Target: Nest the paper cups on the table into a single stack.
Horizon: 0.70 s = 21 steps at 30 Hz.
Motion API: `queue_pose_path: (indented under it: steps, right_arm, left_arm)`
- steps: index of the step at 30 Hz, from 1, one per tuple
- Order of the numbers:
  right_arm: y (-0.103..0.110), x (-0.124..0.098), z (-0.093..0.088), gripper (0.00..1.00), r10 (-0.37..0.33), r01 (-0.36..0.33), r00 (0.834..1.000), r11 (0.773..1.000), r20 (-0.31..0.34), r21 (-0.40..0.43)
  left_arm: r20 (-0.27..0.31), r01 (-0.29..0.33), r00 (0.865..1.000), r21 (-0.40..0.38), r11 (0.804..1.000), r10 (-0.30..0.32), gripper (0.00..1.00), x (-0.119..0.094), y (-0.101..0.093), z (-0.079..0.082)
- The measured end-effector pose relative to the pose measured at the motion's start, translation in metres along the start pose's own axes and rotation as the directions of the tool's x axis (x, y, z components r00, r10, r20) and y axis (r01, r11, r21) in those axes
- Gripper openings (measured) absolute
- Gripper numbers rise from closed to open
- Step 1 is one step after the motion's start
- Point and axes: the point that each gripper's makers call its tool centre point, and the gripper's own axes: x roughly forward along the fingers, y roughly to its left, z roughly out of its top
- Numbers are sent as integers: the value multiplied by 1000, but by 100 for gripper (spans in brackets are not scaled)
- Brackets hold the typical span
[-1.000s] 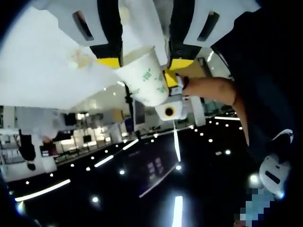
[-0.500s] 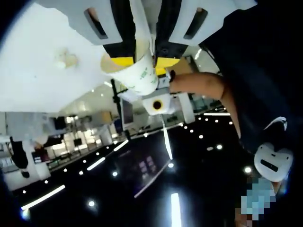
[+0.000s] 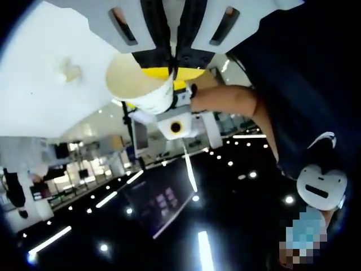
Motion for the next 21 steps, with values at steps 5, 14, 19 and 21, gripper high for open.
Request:
queue_pose_path:
  steps: [5,14,19,21]
  right_arm:
    - [1,-1,3,0,-18,17,999,999,-27,-34]
    - [-4,-7,19,0,-77,67,993,992,-89,-110]
    - [-4,-8,24,0,-94,76,988,987,-126,-141]
    - [-6,-8,25,0,-102,81,984,986,-145,-143]
  left_arm:
    - [-20,-46,999,-14,999,46,61,0,6,0]
    - [-144,-210,969,-57,976,200,99,-14,30,-23]
    - [-137,-275,953,-32,961,269,99,-26,35,-24]
    - [-142,-290,949,-28,957,283,99,-31,34,-27]
